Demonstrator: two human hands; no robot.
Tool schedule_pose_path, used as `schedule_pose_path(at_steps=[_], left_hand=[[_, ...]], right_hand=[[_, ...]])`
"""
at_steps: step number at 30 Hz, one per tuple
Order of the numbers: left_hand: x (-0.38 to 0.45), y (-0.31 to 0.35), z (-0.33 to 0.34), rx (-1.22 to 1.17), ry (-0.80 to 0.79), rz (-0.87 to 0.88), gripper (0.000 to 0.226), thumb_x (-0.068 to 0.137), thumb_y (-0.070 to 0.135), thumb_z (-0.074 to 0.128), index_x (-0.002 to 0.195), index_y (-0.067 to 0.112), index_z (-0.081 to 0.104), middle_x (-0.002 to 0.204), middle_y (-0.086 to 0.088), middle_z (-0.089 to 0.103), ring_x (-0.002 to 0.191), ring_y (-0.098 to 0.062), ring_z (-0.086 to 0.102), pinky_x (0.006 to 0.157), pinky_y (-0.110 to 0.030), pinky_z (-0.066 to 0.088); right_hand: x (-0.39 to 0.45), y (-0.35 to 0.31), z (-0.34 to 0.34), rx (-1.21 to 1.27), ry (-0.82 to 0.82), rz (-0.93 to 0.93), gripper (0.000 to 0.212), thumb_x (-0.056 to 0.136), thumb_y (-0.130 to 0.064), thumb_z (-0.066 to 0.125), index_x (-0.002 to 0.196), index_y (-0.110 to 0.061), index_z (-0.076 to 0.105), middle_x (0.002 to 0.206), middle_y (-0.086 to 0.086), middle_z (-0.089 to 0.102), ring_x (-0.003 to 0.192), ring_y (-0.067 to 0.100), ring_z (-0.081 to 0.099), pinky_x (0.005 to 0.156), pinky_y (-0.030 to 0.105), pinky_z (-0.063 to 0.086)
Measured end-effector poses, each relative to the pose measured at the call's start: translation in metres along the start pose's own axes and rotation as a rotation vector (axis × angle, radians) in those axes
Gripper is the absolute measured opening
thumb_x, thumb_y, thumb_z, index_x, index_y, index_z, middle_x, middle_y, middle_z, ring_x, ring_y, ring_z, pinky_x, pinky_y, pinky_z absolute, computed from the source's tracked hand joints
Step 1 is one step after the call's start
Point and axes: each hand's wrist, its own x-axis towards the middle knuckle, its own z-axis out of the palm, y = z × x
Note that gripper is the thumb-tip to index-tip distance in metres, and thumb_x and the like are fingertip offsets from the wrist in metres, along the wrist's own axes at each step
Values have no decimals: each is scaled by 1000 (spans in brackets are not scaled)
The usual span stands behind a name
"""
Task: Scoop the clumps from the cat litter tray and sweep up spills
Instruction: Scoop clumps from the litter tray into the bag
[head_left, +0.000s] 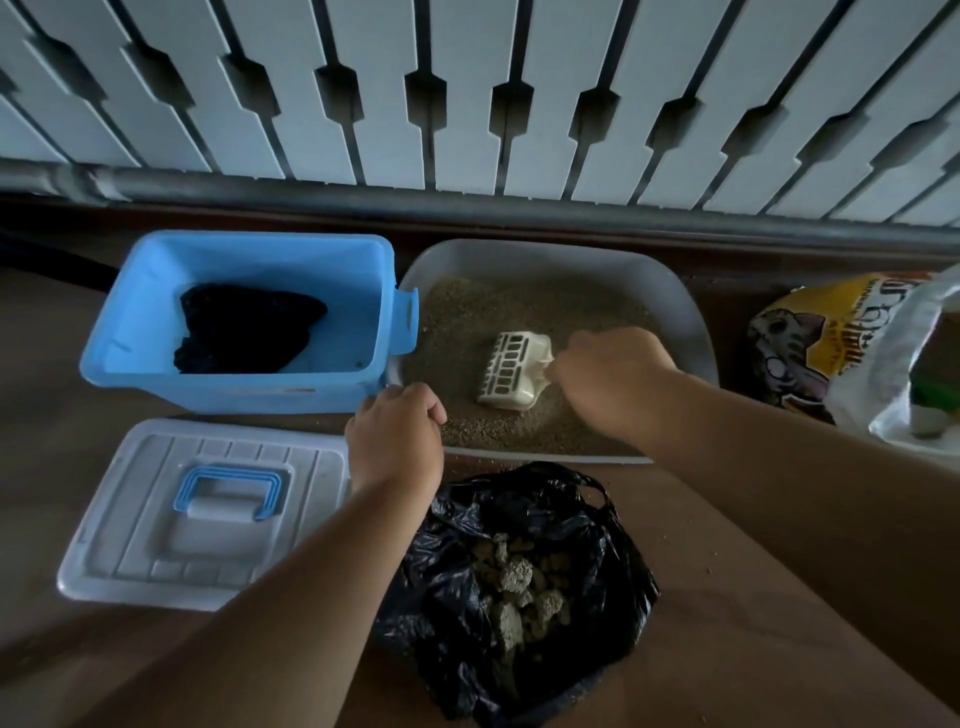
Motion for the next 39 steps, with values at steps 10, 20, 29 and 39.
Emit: schedule_pose_path(at_steps=[10,20,29,39], left_hand=[[-4,1,0,-71,-53,-33,23,94,12,54,82,30,59,92,6,60,90,-20,53,75,-37,45],[-4,3,4,-24,-52,-56,20,94,17,55,83,32,59,94,9,60,88,-18,52,70,-34,44],[-6,6,6,-15,-58,-77,19,94,15,53,85,30,61,92,8,55,87,-18,46,69,-34,39],[-5,4,6,-49,-63,-72,22,94,15,50,80,31,58,93,7,59,87,-20,49,70,-35,41]], right_hand=[[-20,53,7,8,87,251,45,94,-12,45,134,-29,58,115,7,63,100,29,64,65,34,44],[-29,17,22,357,-149,88,40,92,-11,53,131,-17,60,109,3,67,88,18,63,78,35,56],[-41,48,3,989,-117,280,25,101,-15,53,124,-19,63,92,9,72,59,12,61,47,25,49],[-33,22,-13,1180,-487,228,23,100,-10,54,119,-15,66,83,14,72,39,7,38,38,17,29]])
